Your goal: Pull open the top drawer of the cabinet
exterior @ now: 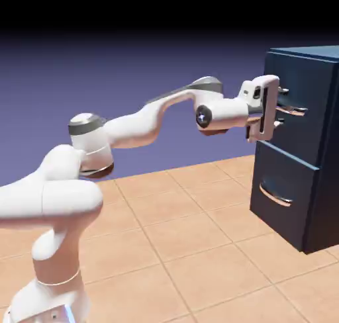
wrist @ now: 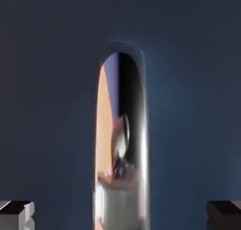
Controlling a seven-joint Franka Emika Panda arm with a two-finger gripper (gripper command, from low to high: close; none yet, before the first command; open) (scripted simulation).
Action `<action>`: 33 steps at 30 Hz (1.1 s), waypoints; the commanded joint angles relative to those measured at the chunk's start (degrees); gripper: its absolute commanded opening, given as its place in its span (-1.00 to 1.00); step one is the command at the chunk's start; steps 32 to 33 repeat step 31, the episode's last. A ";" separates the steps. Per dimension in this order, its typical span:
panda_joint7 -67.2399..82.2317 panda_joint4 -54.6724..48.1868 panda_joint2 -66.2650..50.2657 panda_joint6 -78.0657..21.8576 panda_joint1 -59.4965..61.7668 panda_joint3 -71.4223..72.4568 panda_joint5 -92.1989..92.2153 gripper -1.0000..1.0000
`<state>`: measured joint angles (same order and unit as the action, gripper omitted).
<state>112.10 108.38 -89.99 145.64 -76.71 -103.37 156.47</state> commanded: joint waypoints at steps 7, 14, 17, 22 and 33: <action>1.75 14.53 -0.83 -3.50 -11.04 -1.37 -0.89 -1.00; 2.66 29.06 -2.04 -5.42 -23.75 -3.42 -3.45 -1.00; 2.65 35.21 -2.79 -5.48 -29.91 -4.56 -5.25 -1.00; 1.93 44.23 -4.32 -4.26 -40.29 -6.58 -9.07 -1.00; -0.84 53.87 -6.65 0.17 -54.64 -9.12 -16.09 1.00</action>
